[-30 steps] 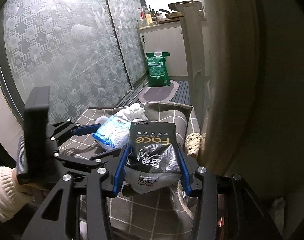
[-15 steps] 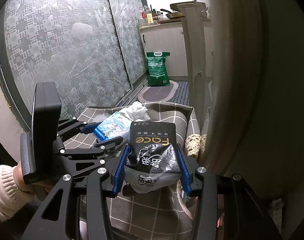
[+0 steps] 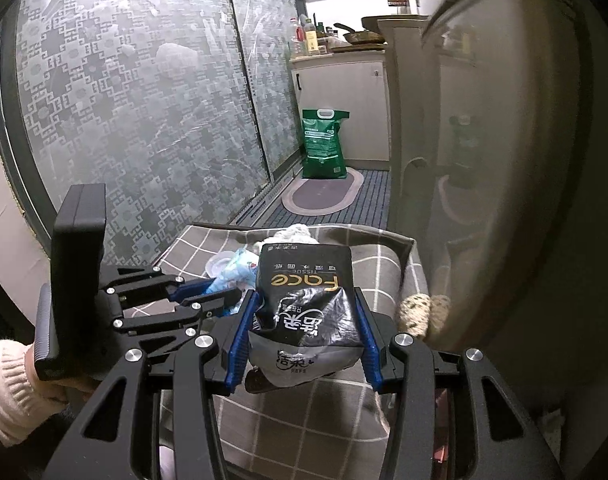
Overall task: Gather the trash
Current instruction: 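Grasp the blue-white wipes pack with the left gripper and lift it, then carry both packs to the teal bin and release them inside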
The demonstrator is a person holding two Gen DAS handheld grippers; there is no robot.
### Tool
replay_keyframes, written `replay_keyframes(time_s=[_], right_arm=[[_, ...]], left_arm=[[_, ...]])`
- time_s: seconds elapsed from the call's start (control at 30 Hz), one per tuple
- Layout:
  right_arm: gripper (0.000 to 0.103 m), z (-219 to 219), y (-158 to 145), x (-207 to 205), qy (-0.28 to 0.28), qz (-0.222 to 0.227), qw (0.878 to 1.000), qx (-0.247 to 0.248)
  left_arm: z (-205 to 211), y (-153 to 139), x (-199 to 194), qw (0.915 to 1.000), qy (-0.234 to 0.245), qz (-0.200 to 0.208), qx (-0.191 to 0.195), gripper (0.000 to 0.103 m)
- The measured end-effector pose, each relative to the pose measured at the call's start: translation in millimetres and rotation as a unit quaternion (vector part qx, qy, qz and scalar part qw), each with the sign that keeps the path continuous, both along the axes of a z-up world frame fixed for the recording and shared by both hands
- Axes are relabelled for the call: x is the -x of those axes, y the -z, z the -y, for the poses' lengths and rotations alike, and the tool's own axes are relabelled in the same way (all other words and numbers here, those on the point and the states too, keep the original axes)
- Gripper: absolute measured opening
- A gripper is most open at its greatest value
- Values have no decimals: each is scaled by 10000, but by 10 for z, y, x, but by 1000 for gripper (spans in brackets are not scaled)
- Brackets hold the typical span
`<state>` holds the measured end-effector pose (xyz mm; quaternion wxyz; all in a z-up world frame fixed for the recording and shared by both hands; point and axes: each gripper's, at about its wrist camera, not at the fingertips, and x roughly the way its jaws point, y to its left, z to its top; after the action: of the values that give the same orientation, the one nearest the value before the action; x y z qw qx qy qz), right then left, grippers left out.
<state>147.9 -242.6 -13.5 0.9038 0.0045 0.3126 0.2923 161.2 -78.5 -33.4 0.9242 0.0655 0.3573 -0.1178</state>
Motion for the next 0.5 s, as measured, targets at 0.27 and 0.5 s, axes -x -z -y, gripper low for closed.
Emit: replay_keyframes(time_s=[0.27,0.5], right_arm=[[46,-148,-110,-18,-12,70,10000,33],[46,-327,-152,-22,-84,84,9999,100]], left_arm=[[-226,-226,153,9986,-44,115,509,9],[-550,-459,300,9945,-271,311,962,9]])
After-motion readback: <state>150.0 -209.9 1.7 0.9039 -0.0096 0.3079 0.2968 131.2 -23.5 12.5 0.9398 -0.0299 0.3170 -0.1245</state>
